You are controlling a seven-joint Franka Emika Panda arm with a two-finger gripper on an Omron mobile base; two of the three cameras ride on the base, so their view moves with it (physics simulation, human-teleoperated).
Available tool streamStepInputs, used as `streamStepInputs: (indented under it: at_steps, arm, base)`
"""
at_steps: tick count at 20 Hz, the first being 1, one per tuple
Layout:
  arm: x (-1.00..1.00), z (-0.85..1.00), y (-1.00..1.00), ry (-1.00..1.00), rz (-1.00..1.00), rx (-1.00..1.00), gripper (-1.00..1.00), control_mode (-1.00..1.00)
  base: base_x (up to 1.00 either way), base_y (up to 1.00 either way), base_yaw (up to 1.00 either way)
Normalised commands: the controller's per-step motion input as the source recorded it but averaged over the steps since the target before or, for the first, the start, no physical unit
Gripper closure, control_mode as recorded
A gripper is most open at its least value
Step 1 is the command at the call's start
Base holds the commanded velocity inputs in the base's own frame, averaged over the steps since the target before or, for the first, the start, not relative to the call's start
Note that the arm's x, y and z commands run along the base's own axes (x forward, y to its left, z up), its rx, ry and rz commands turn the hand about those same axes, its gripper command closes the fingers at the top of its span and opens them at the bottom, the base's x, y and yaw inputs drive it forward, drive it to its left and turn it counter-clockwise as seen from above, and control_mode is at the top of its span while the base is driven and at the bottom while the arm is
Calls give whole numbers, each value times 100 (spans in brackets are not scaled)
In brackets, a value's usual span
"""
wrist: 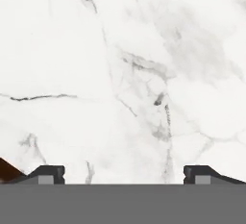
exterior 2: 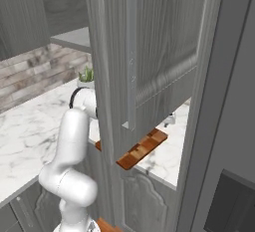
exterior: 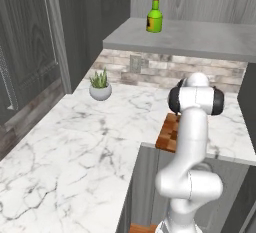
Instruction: Move the cutting board and knife to the sink. Then move spray from the cabinet to the counter.
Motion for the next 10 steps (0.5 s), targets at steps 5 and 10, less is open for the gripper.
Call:
streamStepInputs:
  at_steps: [5, 10]
  arm:
    - [2, 47, 0, -35, 1, 10, -100, -100]
    - [-72, 14, 6, -31, 3, 2, -100, -100]
  base:
    - [0, 0, 0]
    - [0, 0, 0]
